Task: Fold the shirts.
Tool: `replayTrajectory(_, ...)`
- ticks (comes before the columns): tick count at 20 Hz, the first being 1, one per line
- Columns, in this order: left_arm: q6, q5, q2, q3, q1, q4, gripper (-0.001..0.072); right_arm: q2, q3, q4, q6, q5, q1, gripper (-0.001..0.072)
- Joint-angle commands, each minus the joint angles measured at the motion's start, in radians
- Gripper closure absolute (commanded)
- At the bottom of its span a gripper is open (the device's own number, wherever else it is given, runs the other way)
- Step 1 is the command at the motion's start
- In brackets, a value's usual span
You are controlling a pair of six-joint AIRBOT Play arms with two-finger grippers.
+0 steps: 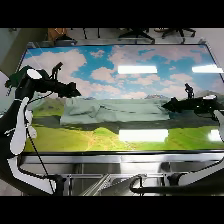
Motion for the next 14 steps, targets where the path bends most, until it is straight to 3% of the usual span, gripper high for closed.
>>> replayTrajectory(1, 0.005, 0.089, -0.001, 0.002, -0.095, -0.001, 0.0691, 0.002, 0.043, 0.036, -0.014, 0.049, 0.002, 0.0691)
replayTrajectory(5, 0.002, 0.251, -0.062, 0.003, -0.296, -0.002, 0.0692, 0.071, 0.196, 0.041, 0.051, 0.197, 0.002, 0.0692)
replayTrajectory(9, -0.007, 0.449, -0.201, 0.016, -0.531, -0.002, 0.0692, 0.22, 0.258, 0.152, 0.096, 0.325, 0.002, 0.0691)
replayTrajectory(14, -0.095, 0.473, -0.421, 0.299, -0.699, -0.002, 0.0692, 0.351, 0.259, 0.271, 0.12, 0.425, 0.002, 0.0691)
